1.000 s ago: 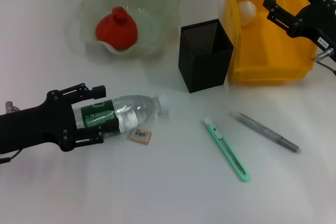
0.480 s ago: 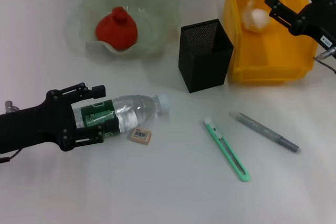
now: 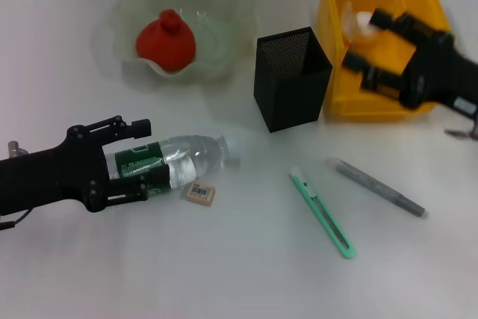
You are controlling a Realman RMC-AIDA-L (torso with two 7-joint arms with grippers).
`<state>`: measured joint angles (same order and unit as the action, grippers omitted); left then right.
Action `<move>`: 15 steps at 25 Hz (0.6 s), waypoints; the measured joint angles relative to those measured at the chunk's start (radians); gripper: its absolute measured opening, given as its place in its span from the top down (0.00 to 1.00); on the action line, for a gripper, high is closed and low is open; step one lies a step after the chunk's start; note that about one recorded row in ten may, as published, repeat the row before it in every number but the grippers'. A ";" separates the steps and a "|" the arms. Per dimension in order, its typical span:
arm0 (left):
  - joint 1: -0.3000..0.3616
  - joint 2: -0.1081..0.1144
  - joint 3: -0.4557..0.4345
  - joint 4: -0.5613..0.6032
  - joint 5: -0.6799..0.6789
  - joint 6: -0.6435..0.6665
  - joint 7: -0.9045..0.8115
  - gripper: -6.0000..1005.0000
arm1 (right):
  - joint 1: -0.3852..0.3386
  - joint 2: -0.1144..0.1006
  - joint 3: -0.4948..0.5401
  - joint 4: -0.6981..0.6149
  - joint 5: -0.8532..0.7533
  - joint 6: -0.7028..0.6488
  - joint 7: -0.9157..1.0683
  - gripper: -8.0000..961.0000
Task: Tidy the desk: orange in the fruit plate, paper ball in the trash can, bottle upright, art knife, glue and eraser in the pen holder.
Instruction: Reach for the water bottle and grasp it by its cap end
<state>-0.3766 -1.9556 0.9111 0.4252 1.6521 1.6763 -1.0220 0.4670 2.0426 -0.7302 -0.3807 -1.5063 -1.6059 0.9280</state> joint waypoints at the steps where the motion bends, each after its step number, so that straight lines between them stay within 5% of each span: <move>1: -0.001 0.000 0.000 0.000 0.000 0.001 -0.002 0.21 | 0.000 -0.006 0.000 -0.010 -0.036 -0.025 0.012 0.13; 9: -0.007 0.000 -0.004 0.000 0.000 0.002 -0.004 0.21 | 0.030 -0.022 0.000 -0.069 -0.287 -0.139 0.074 0.13; 15: -0.009 0.001 -0.011 0.000 0.000 0.007 -0.004 0.21 | 0.028 -0.017 0.008 -0.071 -0.300 -0.133 0.076 0.13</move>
<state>-0.3852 -1.9545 0.9000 0.4250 1.6521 1.6835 -1.0255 0.4953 2.0261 -0.7222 -0.4514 -1.8068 -1.7392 1.0045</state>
